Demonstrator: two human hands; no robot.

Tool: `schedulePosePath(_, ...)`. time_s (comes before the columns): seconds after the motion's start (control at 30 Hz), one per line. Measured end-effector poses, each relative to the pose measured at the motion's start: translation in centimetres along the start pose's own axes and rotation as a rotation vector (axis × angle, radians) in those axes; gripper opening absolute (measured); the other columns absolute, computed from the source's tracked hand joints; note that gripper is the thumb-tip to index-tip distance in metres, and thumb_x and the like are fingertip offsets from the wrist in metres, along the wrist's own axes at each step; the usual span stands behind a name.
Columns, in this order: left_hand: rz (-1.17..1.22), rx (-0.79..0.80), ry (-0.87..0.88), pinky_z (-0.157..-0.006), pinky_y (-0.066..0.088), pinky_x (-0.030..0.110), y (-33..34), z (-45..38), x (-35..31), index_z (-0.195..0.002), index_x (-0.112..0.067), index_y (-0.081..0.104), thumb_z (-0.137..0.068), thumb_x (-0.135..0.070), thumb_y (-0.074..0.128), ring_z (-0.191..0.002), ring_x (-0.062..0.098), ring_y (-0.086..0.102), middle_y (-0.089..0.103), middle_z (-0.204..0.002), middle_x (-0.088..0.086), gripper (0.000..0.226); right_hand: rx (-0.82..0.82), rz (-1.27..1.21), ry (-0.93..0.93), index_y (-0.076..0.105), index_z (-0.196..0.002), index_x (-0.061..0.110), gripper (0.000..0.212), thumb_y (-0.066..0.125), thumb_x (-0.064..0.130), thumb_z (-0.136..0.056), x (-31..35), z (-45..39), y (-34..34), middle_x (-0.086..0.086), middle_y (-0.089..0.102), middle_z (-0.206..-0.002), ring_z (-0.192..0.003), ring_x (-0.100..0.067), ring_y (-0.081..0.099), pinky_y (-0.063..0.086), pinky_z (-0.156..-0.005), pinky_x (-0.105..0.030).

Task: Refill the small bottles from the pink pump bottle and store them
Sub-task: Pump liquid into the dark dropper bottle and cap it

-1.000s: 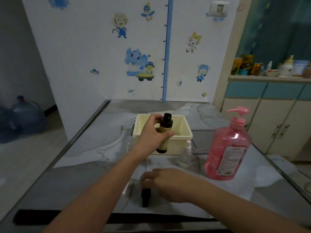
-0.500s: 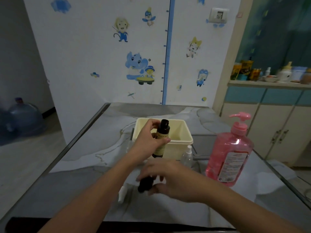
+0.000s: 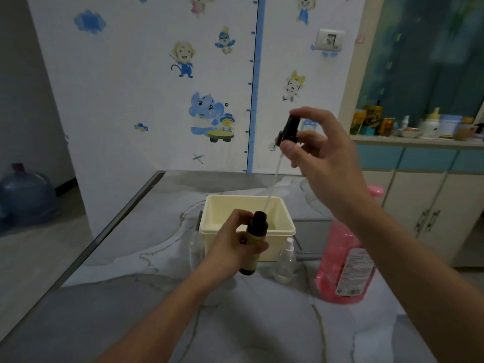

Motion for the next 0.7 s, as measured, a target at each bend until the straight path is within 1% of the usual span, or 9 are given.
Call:
schedulePosePath(0.07, 0.018, 0.006, -0.009, -0.071, 0.056, 0.031, 0.2, 0.2, -0.2, -0.103, -0.028, 0.052, -0.073, -0.003, 0.078, -0.090, 0.023, 0.069, 0.062, -0.107, -0.007, 0.047, -0.023, 0.001, 0.017, 0.051, -0.112, 0.040, 0.038, 0.066, 0.018, -0.085, -0.4, -0.2, -0.2, 0.004, 0.069, -0.092, -0.079, -0.026, 0.062, 0.055, -0.071, -0.027)
schedulePosePath(0.13, 0.029, 0.003, -0.015, -0.077, 0.059, 0.041, 0.3, 0.4, -0.4, -0.101, -0.029, 0.053, -0.072, -0.001, 0.078, -0.092, 0.026, 0.068, 0.062, -0.108, -0.005, 0.048, -0.039, -0.010, 0.028, 0.051, -0.113, 0.038, 0.037, 0.066, 0.018, -0.085, -0.8, -0.1, -0.2, 0.001, 0.069, -0.093, -0.076, -0.025, 0.062, 0.054, -0.071, -0.025)
schedulePosePath(0.2, 0.029, 0.000, -0.026, -0.081, 0.057, 0.047, 0.4, 0.5, -0.5, -0.100, -0.031, 0.053, -0.072, -0.001, 0.078, -0.093, 0.026, 0.068, 0.062, -0.107, -0.006, 0.049, -0.042, -0.019, 0.037, 0.053, -0.114, 0.034, 0.037, 0.067, 0.017, -0.085, -1.2, 0.1, 0.1, -0.001, 0.069, -0.094, -0.076, -0.029, 0.062, 0.055, -0.073, -0.030)
schedulePosePath(0.3, 0.043, 0.007, -0.033, -0.082, 0.057, 0.048, 0.6, 0.6, -0.8, -0.102, -0.028, 0.052, -0.072, 0.000, 0.077, -0.093, 0.024, 0.069, 0.062, -0.108, -0.007, 0.048, -0.025, -0.010, 0.051, 0.053, -0.115, 0.032, 0.036, 0.066, 0.015, -0.085, -1.7, 0.4, 0.5, -0.002, 0.069, -0.095, -0.083, -0.032, 0.062, 0.055, -0.075, -0.037)
schedulePosePath(0.4, 0.041, -0.004, -0.029, -0.082, 0.058, 0.046, 0.6, 0.6, -1.1, -0.104, -0.027, 0.051, -0.072, -0.002, 0.079, -0.092, 0.021, 0.069, 0.061, -0.111, -0.010, 0.049, 0.007, -0.002, 0.077, 0.052, -0.116, 0.029, 0.035, 0.064, 0.014, -0.086, -2.7, 0.8, 1.0, -0.002, 0.069, -0.098, -0.085, -0.023, 0.064, 0.054, -0.076, -0.034)
schedulePosePath(0.47, 0.021, -0.024, -0.014, -0.080, 0.059, 0.042, 0.6, 0.5, -1.5, -0.106, -0.024, 0.052, -0.071, -0.004, 0.080, -0.089, 0.019, 0.069, 0.060, -0.111, -0.010, 0.049, 0.036, 0.007, 0.107, 0.052, -0.116, 0.030, 0.035, 0.064, 0.016, -0.086, -3.6, 1.3, 1.4, -0.002, 0.069, -0.097, -0.077, -0.021, 0.063, 0.054, -0.075, -0.031)
schedulePosePath(0.53, 0.013, -0.039, 0.002, -0.078, 0.059, 0.037, 0.6, 0.6, -1.9, -0.107, -0.023, 0.052, -0.072, -0.006, 0.080, -0.087, 0.016, 0.068, 0.061, -0.111, -0.008, 0.048, 0.063, 0.033, 0.130, 0.052, -0.114, 0.033, 0.034, 0.065, 0.018, -0.086, -4.6, 1.7, 1.8, -0.001, 0.070, -0.095, -0.071, -0.011, 0.060, 0.051, -0.071, -0.024)
schedulePosePath(0.6, 0.021, -0.042, 0.008, -0.076, 0.059, 0.034, 0.7, 0.6, -2.3, -0.107, -0.023, 0.053, -0.072, -0.007, 0.080, -0.087, 0.015, 0.068, 0.061, -0.109, -0.007, 0.047, 0.090, 0.060, 0.155, 0.052, -0.113, 0.035, 0.034, 0.065, 0.019, -0.085, -5.4, 2.2, 2.1, 0.000, 0.071, -0.093, -0.070, -0.004, 0.059, 0.048, -0.068, -0.014)
schedulePosePath(0.7, 0.022, -0.053, 0.008, -0.077, 0.059, 0.036, 0.6, 0.6, -2.6, -0.108, -0.022, 0.054, -0.072, -0.006, 0.079, -0.088, 0.017, 0.068, 0.061, -0.111, -0.006, 0.047, 0.135, 0.041, 0.185, 0.052, -0.111, 0.033, 0.033, 0.065, 0.018, -0.085, -6.4, 2.8, 2.5, -0.001, 0.072, -0.092, -0.071, -0.007, 0.058, 0.047, -0.066, -0.011)
Point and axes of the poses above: each hand's wrist, its own z-axis away from the middle knuckle, its own y-axis out of the palm, x = y × z, the point moved 5 cm from there along -z, towards the middle knuckle
